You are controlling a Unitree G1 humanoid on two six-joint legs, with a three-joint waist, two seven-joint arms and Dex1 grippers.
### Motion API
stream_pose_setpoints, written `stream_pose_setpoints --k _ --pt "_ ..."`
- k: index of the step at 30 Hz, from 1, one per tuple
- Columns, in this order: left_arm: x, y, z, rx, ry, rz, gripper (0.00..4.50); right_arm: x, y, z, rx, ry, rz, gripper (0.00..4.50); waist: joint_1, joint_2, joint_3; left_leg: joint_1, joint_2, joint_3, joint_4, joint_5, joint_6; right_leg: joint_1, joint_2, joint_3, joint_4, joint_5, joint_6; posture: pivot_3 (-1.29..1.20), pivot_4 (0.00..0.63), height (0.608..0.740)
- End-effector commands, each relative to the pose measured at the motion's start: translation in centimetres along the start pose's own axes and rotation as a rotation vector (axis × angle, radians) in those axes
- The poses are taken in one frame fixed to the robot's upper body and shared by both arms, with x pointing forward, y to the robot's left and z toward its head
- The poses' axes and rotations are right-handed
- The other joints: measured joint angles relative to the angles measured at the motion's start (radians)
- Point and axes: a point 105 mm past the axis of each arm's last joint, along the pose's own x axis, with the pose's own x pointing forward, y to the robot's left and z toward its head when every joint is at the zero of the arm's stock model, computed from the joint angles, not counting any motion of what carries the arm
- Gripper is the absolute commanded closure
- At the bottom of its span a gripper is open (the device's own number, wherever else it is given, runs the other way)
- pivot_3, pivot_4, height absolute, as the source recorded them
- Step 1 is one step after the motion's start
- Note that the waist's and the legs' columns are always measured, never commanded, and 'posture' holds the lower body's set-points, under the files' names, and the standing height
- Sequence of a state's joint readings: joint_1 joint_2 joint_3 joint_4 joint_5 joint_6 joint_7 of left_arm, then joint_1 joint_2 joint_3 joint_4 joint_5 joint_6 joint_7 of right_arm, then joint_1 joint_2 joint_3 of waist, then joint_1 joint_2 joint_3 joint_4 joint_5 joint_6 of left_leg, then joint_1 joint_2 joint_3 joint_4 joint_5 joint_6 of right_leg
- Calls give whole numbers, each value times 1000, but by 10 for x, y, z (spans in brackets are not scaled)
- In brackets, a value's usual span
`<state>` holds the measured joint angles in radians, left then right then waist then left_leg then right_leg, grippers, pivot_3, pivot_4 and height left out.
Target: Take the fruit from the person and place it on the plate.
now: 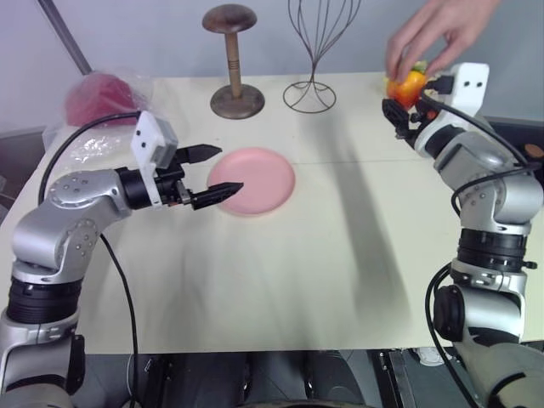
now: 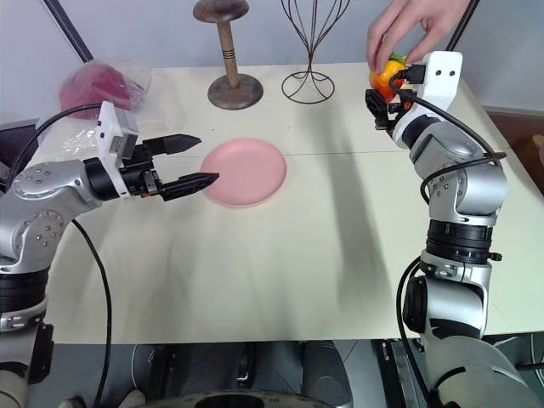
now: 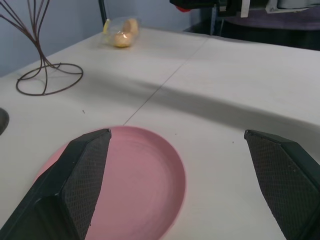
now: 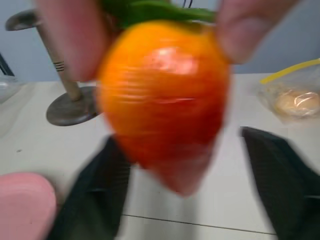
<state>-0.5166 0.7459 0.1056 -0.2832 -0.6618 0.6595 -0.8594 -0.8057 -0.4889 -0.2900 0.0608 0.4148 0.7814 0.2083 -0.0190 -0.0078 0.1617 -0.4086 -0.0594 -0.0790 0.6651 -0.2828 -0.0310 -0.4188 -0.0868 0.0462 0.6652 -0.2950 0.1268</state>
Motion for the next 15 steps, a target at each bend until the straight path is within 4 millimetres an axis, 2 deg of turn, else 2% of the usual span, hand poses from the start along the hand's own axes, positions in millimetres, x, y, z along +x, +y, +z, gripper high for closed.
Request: stream_pose_setpoints --k 1,2,3,7,12,15 --pt "-4 0 15 61 -46 21 0 -4 0 22 -17 -68 7 3343 0 0 0 0 0 0 0 0 0 0 0 0 0 0 0 0 150 740" --pt "-5 0 15 61 -47 23 0 -4 1 23 -17 -68 9 3751 0 0 0 0 0 0 0 0 0 0 0 0 0 0 0 0 150 740" --pt "-5 1 15 62 -46 26 0 -4 1 24 -18 -68 9 3860 -1 0 0 0 0 0 0 0 0 0 0 0 0 0 0 0 150 740" --pt "-7 3 13 61 -37 41 0 -3 5 20 -16 -46 31 3869 -1 0 0 0 0 0 0 0 0 0 0 0 0 0 0 0 150 740" --pt "-20 9 -2 48 21 106 0 0 43 -7 -23 30 193 3869 -9 0 0 0 1 0 -1 0 0 -1 1 0 0 0 0 0 150 740" --pt "-32 11 -15 30 69 157 0 -1 80 -29 9 87 331 3869 -24 0 0 0 1 0 -1 0 0 -1 1 0 0 0 0 0 150 740"
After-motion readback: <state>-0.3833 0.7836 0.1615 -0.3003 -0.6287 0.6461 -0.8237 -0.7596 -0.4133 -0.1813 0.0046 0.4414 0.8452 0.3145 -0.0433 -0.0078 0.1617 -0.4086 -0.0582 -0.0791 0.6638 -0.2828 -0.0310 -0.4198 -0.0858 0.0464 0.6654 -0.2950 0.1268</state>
